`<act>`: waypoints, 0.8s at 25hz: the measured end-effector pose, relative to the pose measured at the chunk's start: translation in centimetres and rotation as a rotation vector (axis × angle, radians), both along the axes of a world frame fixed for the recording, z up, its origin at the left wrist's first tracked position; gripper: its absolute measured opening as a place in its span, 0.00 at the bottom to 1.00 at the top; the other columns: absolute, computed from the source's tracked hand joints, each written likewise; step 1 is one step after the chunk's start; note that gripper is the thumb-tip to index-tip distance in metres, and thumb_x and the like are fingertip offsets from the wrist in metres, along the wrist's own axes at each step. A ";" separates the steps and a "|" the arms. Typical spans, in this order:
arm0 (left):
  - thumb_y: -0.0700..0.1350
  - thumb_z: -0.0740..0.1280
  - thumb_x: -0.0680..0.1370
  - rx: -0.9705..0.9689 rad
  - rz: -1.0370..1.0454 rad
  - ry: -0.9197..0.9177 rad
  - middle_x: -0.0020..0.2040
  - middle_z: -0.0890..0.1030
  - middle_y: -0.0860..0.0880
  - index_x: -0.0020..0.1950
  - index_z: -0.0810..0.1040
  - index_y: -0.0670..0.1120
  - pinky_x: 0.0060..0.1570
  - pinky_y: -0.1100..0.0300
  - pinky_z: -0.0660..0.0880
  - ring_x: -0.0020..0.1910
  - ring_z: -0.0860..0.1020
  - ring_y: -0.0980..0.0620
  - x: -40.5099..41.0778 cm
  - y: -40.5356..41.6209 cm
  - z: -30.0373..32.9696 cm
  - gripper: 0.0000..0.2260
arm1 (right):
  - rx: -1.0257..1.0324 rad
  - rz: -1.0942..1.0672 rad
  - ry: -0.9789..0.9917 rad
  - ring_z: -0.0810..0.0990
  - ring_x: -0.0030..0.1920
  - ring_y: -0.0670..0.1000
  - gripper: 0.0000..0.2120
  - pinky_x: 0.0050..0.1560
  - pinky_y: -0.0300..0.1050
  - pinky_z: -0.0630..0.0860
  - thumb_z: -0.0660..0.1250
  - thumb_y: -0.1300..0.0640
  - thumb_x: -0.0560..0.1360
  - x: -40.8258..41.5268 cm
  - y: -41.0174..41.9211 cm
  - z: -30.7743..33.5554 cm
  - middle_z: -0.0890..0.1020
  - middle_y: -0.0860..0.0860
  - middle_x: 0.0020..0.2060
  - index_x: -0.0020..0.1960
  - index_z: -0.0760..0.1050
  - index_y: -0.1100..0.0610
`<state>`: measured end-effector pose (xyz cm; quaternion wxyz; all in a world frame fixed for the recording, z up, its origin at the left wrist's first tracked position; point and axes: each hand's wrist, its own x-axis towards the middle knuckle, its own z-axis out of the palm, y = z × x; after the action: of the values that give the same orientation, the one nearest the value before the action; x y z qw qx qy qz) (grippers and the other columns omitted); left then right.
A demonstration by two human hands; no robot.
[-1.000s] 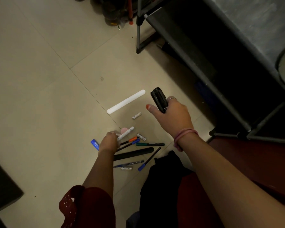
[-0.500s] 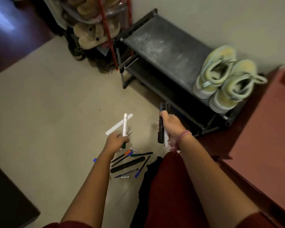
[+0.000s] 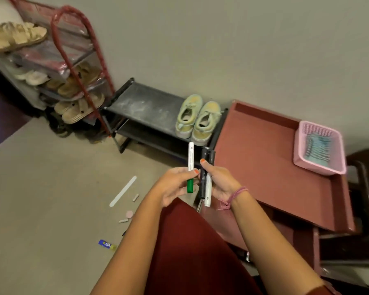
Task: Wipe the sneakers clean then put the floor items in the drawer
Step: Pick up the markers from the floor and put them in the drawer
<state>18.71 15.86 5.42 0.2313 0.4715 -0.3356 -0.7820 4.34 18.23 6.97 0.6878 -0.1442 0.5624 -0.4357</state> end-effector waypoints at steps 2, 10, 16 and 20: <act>0.42 0.69 0.77 -0.002 -0.060 -0.008 0.51 0.83 0.43 0.56 0.80 0.41 0.54 0.54 0.79 0.50 0.82 0.49 -3.0 2.0 0.6 0.09 | -0.017 -0.066 0.020 0.81 0.29 0.51 0.17 0.30 0.45 0.80 0.63 0.54 0.79 -2.5 2.7 0.3 0.80 0.56 0.32 0.58 0.73 0.68; 0.37 0.75 0.70 -0.065 -0.133 -0.095 0.47 0.84 0.40 0.53 0.81 0.40 0.49 0.52 0.81 0.44 0.83 0.45 -12.4 9.4 0.3 0.13 | 0.006 -0.311 0.039 0.79 0.42 0.60 0.10 0.52 0.60 0.77 0.65 0.53 0.77 -9.5 10.2 -1.1 0.78 0.62 0.42 0.47 0.74 0.62; 0.36 0.76 0.69 -0.067 -0.191 -0.131 0.41 0.83 0.44 0.54 0.81 0.38 0.45 0.54 0.80 0.42 0.82 0.47 -16.3 13.6 -2.0 0.15 | 0.116 -0.463 -0.025 0.77 0.36 0.56 0.10 0.43 0.54 0.77 0.67 0.56 0.76 -13.3 14.1 -3.7 0.77 0.58 0.35 0.42 0.74 0.63; 0.37 0.75 0.70 0.052 -0.224 -0.181 0.47 0.84 0.39 0.52 0.82 0.39 0.50 0.49 0.80 0.43 0.82 0.45 -17.9 15.0 -4.4 0.12 | 0.126 -0.486 -0.264 0.77 0.39 0.57 0.08 0.43 0.51 0.79 0.58 0.61 0.77 -15.5 17.3 -6.0 0.76 0.59 0.39 0.51 0.73 0.64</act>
<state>0.78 30.81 1.02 0.0988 0.5055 -0.3854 -0.7657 -11.19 35.49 0.94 0.6381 0.0957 0.5122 -0.5669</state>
